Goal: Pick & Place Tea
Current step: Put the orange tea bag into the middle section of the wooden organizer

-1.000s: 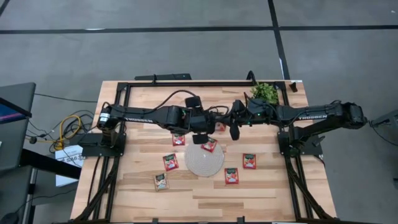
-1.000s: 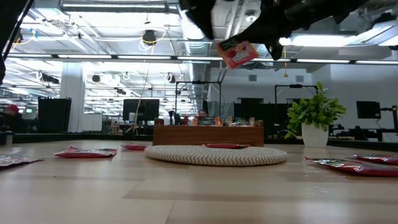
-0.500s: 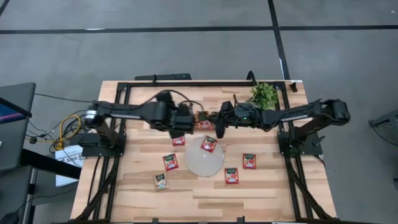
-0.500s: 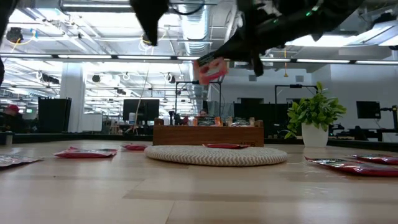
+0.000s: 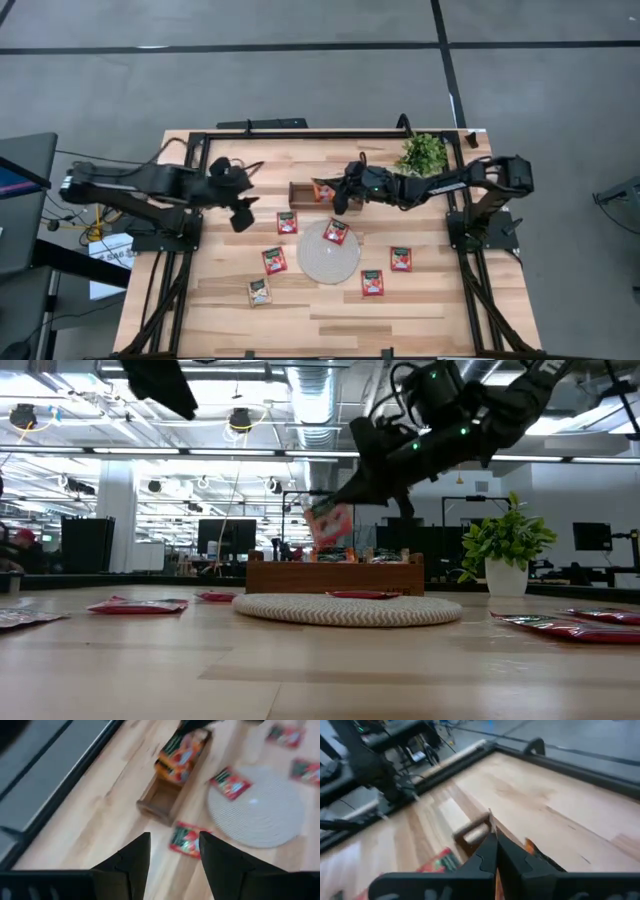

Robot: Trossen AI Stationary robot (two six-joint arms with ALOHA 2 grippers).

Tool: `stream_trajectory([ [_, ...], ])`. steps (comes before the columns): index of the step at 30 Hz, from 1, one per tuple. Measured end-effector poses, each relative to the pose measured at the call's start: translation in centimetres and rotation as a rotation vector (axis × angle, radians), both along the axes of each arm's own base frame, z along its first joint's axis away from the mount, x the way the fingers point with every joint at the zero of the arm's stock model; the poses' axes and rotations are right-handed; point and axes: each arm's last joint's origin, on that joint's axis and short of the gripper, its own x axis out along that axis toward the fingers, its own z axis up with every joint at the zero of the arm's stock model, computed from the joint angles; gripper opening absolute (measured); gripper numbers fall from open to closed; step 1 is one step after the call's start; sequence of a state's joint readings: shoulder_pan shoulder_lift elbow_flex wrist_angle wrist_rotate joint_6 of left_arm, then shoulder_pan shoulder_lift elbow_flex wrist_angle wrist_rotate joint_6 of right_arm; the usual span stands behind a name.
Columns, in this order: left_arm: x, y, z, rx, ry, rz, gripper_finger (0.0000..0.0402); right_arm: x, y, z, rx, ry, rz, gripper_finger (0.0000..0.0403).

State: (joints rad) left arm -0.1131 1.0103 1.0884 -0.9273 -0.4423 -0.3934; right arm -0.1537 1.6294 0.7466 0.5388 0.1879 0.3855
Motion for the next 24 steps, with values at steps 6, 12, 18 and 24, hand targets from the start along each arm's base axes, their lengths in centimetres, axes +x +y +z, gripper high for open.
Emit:
stream_trajectory([
  [6, -3.1, 0.2, -0.9, -0.055, -0.167, -0.035, 0.0162, 0.2, -1.2, -1.0, 0.029, 0.001, -0.046, 0.0],
  [12, -4.1, 0.3, -2.0, -0.073, -0.206, -0.047, 0.0162, 0.3, -1.5, -1.6, 0.047, 0.015, -0.063, 0.0],
  [18, -3.7, 0.2, -2.8, -0.071, -0.193, -0.053, 0.0162, 0.3, -1.5, -2.3, 0.071, 0.032, -0.09, 0.0],
  [24, -3.5, 0.2, -3.0, -0.062, -0.173, -0.06, 0.0162, 0.3, -1.6, -2.2, 0.061, 0.03, -0.112, 0.0],
])
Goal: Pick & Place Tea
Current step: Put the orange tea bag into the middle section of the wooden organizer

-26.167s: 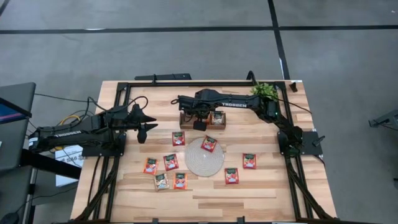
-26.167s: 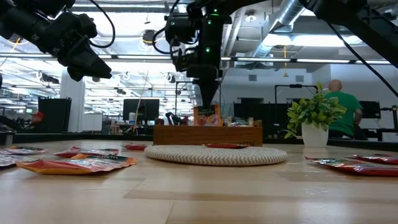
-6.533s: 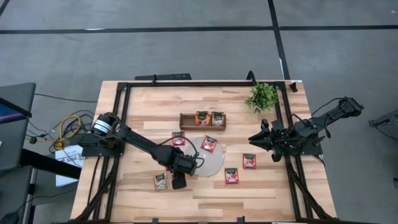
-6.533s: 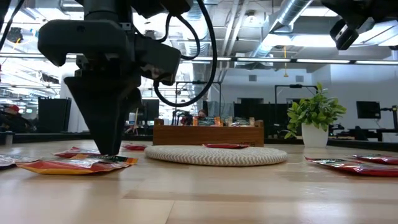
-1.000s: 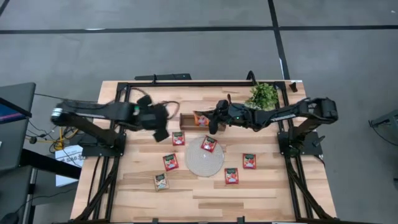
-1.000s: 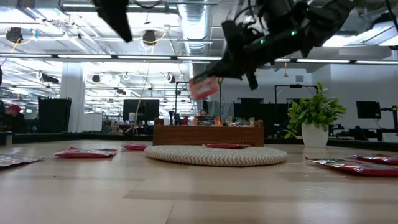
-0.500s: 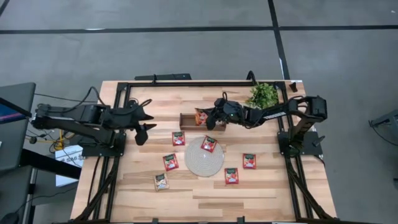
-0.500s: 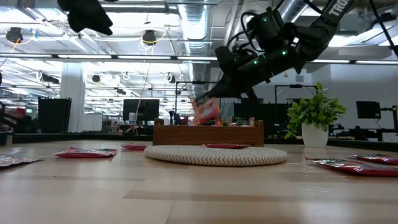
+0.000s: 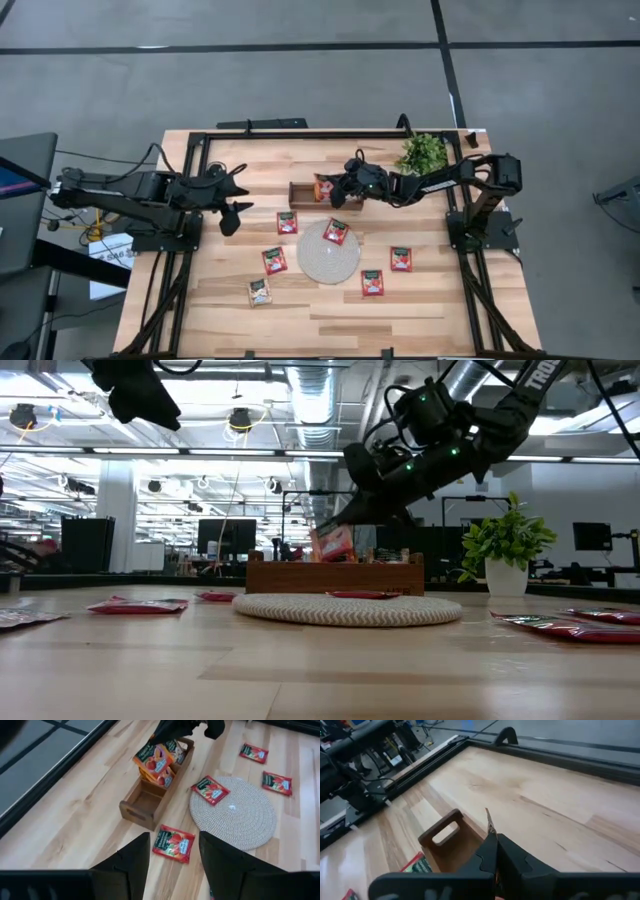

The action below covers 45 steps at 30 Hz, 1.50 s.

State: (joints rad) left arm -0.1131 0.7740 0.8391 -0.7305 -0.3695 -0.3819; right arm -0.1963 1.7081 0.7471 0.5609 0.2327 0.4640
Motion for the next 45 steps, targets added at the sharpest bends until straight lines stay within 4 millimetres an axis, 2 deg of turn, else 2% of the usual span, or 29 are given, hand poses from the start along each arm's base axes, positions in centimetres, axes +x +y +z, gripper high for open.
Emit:
stream_trajectory([
  [18, 0.0, -0.05, 0.01, -0.004, 0.003, -0.022, 0.0162, 0.03, 0.44, -0.13, 0.002, 0.014, 0.011, 0.0001],
  [31, 0.0, -0.1, 0.0, -0.013, 0.004, -0.034, 0.0162, -0.07, 0.44, -0.35, 0.013, 0.036, 0.008, 0.0062],
  [40, 0.0, -0.1, -0.01, -0.007, 0.006, -0.039, 0.0162, -0.06, 0.43, -0.32, 0.006, 0.036, 0.011, 0.0063],
  [45, 0.0, -0.1, -0.01, 0.004, 0.01, -0.047, 0.0162, 0.26, 0.23, 0.05, 0.003, 0.049, 0.009, 0.0046],
])
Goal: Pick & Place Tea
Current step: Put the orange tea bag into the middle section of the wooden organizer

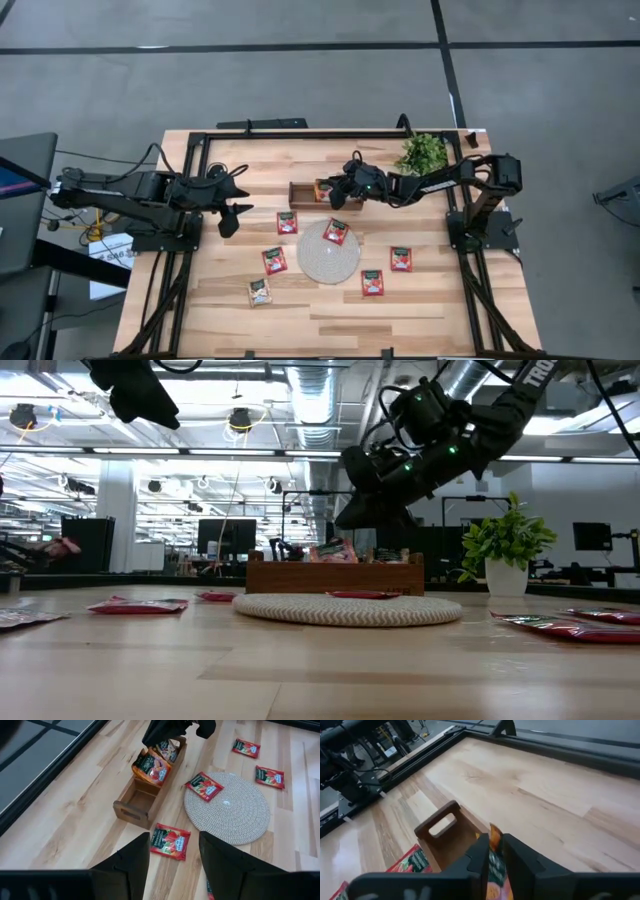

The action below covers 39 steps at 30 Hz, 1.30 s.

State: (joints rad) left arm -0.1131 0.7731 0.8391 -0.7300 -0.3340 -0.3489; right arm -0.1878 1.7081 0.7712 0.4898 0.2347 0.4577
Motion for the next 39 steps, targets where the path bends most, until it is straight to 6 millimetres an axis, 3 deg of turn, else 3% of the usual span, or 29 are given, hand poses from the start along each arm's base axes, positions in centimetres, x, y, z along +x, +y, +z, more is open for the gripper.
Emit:
stream_trajectory([
  [6, 0.0, 0.0, 0.0, -0.001, 0.0, 0.001, 0.0162, 1.4, -0.7, 1.9, -0.065, 0.121, 0.033, 0.0008],
  [10, 0.0, 0.0, 0.0, -0.002, -0.001, 0.001, 0.0162, 1.6, -1.2, 2.5, -0.084, 0.192, 0.044, 0.0004],
  [20, 0.0, 0.0, 0.0, -0.002, -0.001, 0.001, 0.0162, 1.5, -1.0, 2.2, -0.034, 0.214, 0.065, 0.0001],
  [27, 0.0, 0.0, 0.0, -0.01, 0.0, -0.006, 0.0162, 2.4, -1.1, -0.1, 0.031, 0.259, 0.067, 0.0001],
  [39, 0.0, -0.1, 0.0, -0.025, -0.001, -0.015, 0.0162, 2.5, -0.4, 0.5, 0.046, 0.319, 0.101, 0.0001],
])
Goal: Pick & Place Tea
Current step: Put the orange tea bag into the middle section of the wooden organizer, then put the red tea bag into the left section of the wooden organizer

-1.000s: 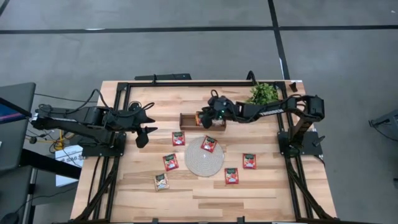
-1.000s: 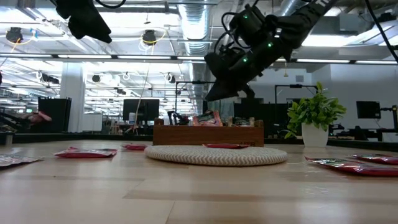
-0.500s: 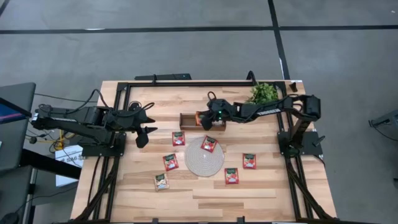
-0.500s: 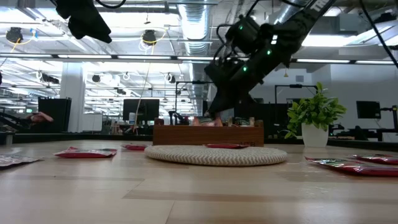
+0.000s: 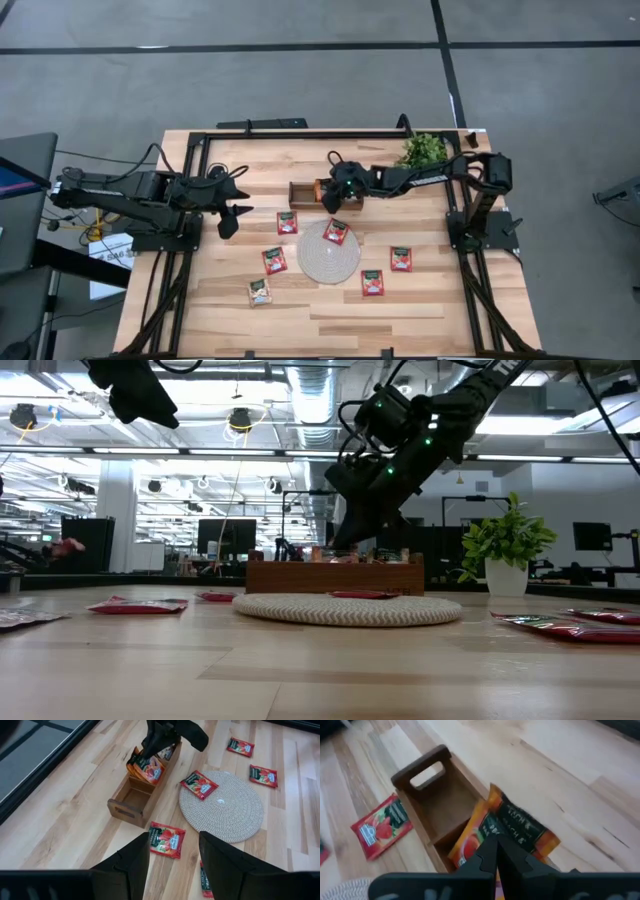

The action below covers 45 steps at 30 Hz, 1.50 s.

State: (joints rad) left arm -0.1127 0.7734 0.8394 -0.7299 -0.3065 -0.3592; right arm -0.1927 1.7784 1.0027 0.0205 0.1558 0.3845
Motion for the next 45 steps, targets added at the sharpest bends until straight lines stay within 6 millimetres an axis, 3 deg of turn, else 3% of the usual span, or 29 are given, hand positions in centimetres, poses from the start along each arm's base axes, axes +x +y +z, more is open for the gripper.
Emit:
stream_trajectory([
  [6, 0.0, 0.0, 0.0, 0.0, 0.0, 0.0, 0.0161, 0.2, 0.3, 0.5, -0.022, -0.014, 0.026, 0.0],
  [13, 0.0, 0.0, 0.0, -0.016, -0.004, 0.012, 0.0161, 0.3, 1.5, 4.4, -0.097, -0.055, 0.14, 0.0],
  [16, 0.0, 0.0, 0.0, -0.035, -0.006, 0.009, 0.0161, -1.4, 2.9, 6.7, -0.112, 0.015, 0.231, 0.0001],
  [21, 0.0, -0.1, 0.0, -0.059, -0.005, -0.009, 0.0161, -6.6, 5.9, 9.7, -0.059, 0.218, 0.369, 0.0001],
  [25, 0.0, -0.1, 0.0, -0.073, -0.01, 0.001, 0.0161, -11.0, 7.9, 11.2, 0.056, 0.363, 0.326, 0.0001],
  [28, 0.3, -0.2, 0.0, -0.084, -0.02, 0.008, 0.0162, -13.2, 9.3, 11.7, 0.136, 0.431, 0.267, 0.0001],
  [35, 1.0, -0.2, -0.2, -0.134, -0.022, 0.048, 0.0162, -14.1, 13.5, 10.5, 0.207, 0.571, 0.31, 0.0042],
  [40, 2.0, -0.3, -0.9, -0.154, 0.017, 0.072, 0.0162, -13.5, 15.5, 8.3, 0.177, 0.694, 0.337, 0.0096],
  [45, 3.0, -0.5, -1.7, -0.167, 0.07, 0.076, 0.0162, -13.5, 15.9, 4.8, 0.171, 0.822, 0.315, 0.0131],
])
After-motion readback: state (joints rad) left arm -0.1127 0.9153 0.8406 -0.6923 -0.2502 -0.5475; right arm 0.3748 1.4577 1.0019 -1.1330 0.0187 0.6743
